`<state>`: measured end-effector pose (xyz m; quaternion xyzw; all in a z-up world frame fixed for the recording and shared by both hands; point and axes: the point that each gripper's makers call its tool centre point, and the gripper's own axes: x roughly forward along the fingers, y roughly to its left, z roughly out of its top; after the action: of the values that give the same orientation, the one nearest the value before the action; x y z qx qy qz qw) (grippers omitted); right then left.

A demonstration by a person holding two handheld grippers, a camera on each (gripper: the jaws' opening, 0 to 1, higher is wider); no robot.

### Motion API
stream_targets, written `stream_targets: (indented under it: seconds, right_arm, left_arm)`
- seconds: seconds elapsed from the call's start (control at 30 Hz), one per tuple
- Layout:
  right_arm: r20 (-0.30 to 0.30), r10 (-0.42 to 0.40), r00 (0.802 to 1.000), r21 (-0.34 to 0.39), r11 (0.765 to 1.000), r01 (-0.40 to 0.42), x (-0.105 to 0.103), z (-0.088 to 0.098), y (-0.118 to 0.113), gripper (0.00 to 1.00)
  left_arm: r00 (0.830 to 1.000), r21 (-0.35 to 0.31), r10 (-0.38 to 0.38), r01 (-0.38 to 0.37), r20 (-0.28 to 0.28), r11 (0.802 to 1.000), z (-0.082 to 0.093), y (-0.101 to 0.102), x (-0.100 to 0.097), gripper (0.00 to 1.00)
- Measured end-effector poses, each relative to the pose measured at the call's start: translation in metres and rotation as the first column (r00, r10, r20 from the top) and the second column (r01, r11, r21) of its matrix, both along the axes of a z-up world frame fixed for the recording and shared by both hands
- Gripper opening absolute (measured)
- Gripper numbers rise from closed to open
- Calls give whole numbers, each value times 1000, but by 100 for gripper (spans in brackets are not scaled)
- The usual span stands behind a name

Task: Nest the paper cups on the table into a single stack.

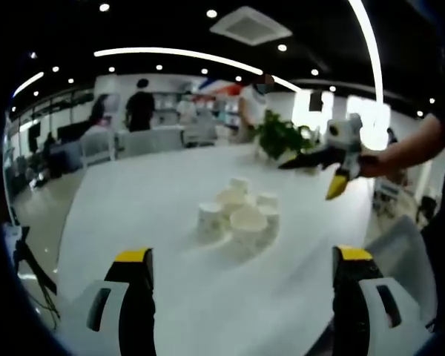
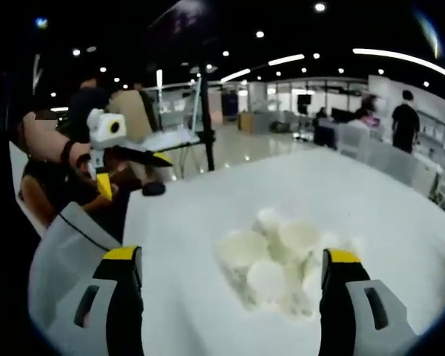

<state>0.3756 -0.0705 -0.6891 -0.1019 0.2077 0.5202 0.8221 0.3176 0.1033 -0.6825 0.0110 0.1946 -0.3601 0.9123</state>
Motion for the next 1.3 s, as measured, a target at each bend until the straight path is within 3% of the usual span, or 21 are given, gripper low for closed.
stream_targets:
  seconds: [0.4,0.9,1.3]
  right_arm:
    - [-25,46,999,-9,999,-46,9,-7,15,97]
    - [-35,135,990,-50,989,-137,14,-22,44,95]
    - [-81,146,986,-39,988,-150,19,-34,53,90]
  left_arm:
    - [999,-29,48,-48,-16,998,-9,9,4,100]
    - [997,-29,57,-58,-43,998,-17,12,2,100]
    - [995,-47,79,-82,-64,996,-22,12,1,100]
